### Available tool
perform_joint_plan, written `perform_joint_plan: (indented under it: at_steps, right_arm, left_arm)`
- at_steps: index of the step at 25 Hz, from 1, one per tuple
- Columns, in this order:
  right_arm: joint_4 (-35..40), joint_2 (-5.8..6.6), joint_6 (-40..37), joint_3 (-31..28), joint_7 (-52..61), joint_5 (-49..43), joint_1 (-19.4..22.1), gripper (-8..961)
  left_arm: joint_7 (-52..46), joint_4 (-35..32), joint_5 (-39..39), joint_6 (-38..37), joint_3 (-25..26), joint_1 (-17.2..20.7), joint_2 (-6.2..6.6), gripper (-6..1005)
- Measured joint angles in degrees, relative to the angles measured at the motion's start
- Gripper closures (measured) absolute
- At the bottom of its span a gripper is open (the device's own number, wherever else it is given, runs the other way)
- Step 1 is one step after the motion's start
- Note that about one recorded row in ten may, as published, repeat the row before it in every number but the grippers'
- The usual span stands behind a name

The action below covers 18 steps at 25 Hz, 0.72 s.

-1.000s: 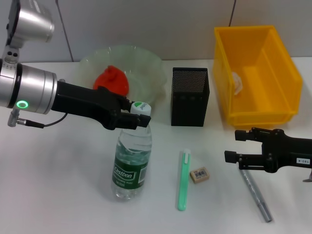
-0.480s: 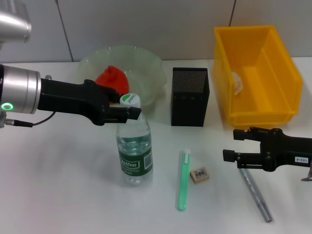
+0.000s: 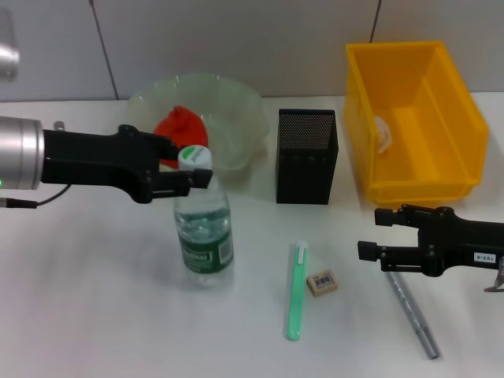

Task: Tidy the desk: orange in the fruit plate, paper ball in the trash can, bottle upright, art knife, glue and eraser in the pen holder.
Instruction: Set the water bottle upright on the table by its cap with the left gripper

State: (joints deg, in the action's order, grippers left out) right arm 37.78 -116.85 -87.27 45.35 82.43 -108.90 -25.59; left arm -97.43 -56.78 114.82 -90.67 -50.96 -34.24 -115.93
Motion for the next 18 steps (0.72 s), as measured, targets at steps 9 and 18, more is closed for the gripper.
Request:
perform_joint_plan:
  at_steps: [9, 18]
  right_arm:
    - [0.06, -0.46, -0.50, 0.63, -1.73, 0.08, -0.04, 124]
    - [0.24, -1.36, 0.05, 0.60, -4.32, -0.08, 0.11, 123]
  left_arm:
    - [4.40, 0.00, -0.04, 1.17, 8.80, 2.06, -0.31, 546]
    - [4.52, -0.11, -0.04, 6.21, 9.08, 4.05, 0.07, 544]
